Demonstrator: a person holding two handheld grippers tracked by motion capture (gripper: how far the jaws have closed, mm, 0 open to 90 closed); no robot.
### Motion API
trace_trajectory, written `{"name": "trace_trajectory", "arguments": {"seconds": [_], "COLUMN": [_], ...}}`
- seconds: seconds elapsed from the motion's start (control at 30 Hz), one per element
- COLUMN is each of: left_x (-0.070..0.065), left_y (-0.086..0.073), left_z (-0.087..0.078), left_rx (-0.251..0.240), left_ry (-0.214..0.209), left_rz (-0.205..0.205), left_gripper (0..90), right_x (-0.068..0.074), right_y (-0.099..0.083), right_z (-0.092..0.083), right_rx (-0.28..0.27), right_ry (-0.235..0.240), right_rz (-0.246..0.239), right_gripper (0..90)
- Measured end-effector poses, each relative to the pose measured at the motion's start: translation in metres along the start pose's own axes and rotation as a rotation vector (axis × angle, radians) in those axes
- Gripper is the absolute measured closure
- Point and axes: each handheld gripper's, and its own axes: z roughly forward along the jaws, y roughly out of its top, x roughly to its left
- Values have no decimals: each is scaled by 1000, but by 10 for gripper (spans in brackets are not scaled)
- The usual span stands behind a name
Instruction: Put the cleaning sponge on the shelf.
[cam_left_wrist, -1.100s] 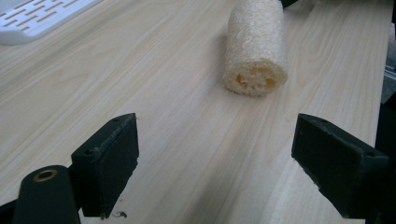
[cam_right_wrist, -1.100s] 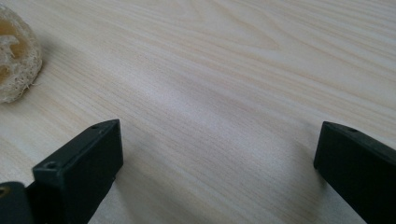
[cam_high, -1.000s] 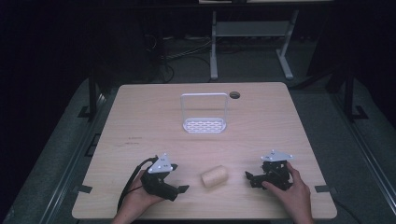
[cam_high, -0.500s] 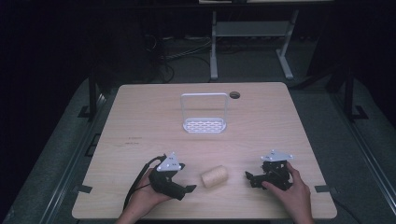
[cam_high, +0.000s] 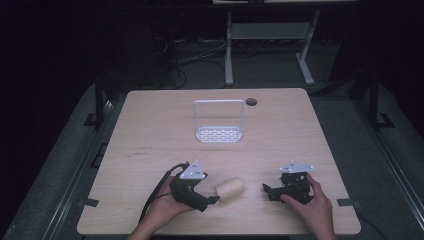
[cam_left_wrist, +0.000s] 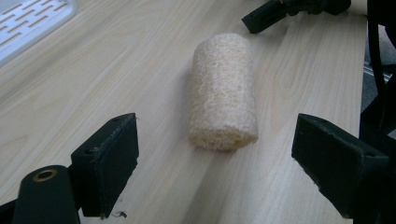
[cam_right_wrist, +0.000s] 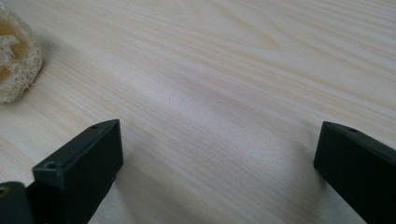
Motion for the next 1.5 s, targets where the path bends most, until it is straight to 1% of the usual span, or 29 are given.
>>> {"name": "trace_trajectory", "arguments": {"seconds": [0.13, 0.2, 0.3, 0.47, 0.67, 0.83, 0.87, 0.9, 0.97, 1.03, 1.1, 1.13, 1.17, 1.2, 1.23, 1.27, 1.37, 1.5], "left_x": [-1, -2, -3, -4, -4, -5, -5, -5, -7, -7, -8, -8, -8, -9, -9, -9, -9, -9], "left_y": [6, 9, 13, 20, 27, 31, 33, 34, 36, 37, 40, 41, 42, 42, 43, 44, 45, 44], "left_z": [5, 7, 12, 21, 32, 38, 42, 44, 49, 51, 57, 58, 60, 62, 63, 65, 69, 71], "left_rx": [3, 7, 19, 28, 71, 92, 108, 124, 133, 142, 179, 196, 204, 204, 213, 216, 241, 260], "left_ry": [-8, -15, -24, -35, -37, -36, -40, -37, -32, -33, -23, -23, -24, -24, -22, -14, -1, 9], "left_rz": [10, 7, 22, 18, 23, 26, 28, 41, 39, 46, 60, 76, 80, 75, 82, 79, 97, 101], "left_gripper": [144, 144, 144, 144, 144, 144, 144, 145, 144, 144, 146, 146, 146, 147, 146, 147, 146, 163], "right_x": [0, 0, 0, 0, 0, 0, 0, 0, 0, 0, 0, 0, 0, 0, 0, 0, 0, 0], "right_y": [0, 0, 0, 0, 0, 0, 0, 0, 0, 0, 0, 0, 0, 0, 0, 0, 0, 0], "right_z": [0, 0, 0, 0, 0, 0, 0, 0, 0, 0, 0, 0, 0, 0, 0, 0, 0, 0], "right_rx": [0, 0, 0, 0, 0, 0, 0, 0, 0, 0, 0, 0, 0, 0, 0, 0, -1, 0], "right_ry": [0, 0, 0, 0, 0, 0, 0, 0, 0, 0, 0, 0, 0, 0, 0, 0, 0, 0], "right_rz": [0, 0, 1, 1, 1, 1, 0, 0, 1, 1, 1, 1, 1, 1, 0, 0, 1, 1], "right_gripper": [9, 9, 9, 9, 9, 9, 9, 9, 9, 9, 9, 9, 9, 9, 9, 9, 9, 9]}}
